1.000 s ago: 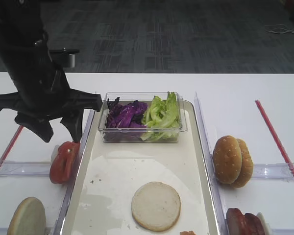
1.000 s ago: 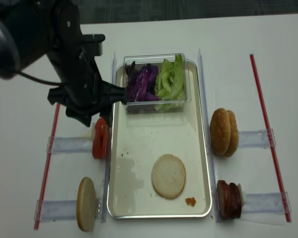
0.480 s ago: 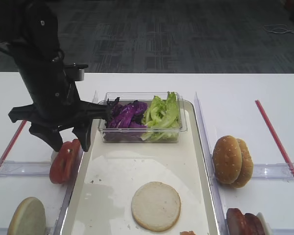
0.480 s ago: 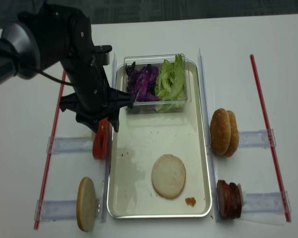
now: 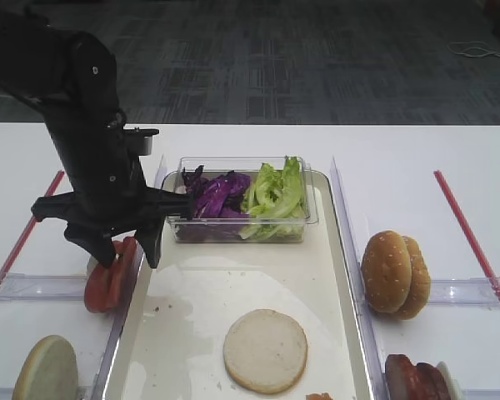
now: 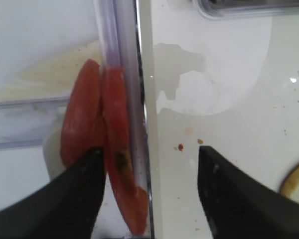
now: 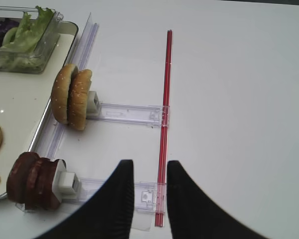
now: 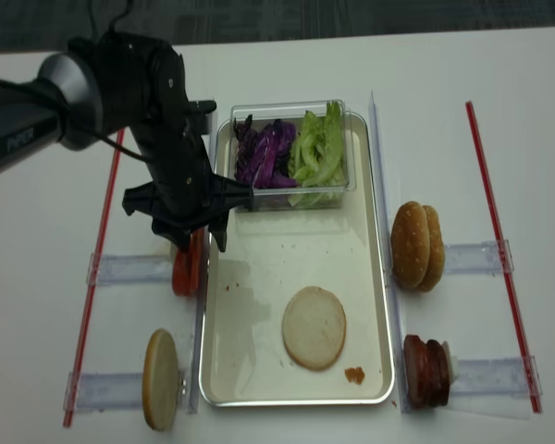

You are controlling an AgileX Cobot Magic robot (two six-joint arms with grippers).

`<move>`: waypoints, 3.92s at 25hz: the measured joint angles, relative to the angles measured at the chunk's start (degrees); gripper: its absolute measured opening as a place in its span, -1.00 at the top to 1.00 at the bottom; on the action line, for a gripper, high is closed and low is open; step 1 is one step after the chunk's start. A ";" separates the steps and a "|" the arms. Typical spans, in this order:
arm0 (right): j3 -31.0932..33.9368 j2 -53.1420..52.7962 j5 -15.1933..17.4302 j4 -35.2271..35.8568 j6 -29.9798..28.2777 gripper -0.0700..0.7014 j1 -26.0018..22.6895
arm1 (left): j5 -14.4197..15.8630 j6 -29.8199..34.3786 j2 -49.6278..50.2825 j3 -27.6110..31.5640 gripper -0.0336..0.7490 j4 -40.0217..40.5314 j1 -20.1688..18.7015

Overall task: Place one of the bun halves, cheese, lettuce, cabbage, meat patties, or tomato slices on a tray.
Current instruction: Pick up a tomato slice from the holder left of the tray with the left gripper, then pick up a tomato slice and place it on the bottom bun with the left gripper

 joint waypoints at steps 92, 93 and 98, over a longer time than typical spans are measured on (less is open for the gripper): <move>0.00 0.00 0.00 0.00 -0.12 0.30 0.00 | 10.66 -2.11 -16.09 2.93 0.84 1.90 -10.23; 0.00 0.00 0.00 0.00 -0.12 0.30 0.00 | 10.54 -1.80 -16.36 3.90 0.84 1.19 -10.23; 0.00 0.00 0.00 0.00 -0.12 0.30 0.00 | 6.05 2.64 -17.13 7.77 0.85 -5.85 -10.23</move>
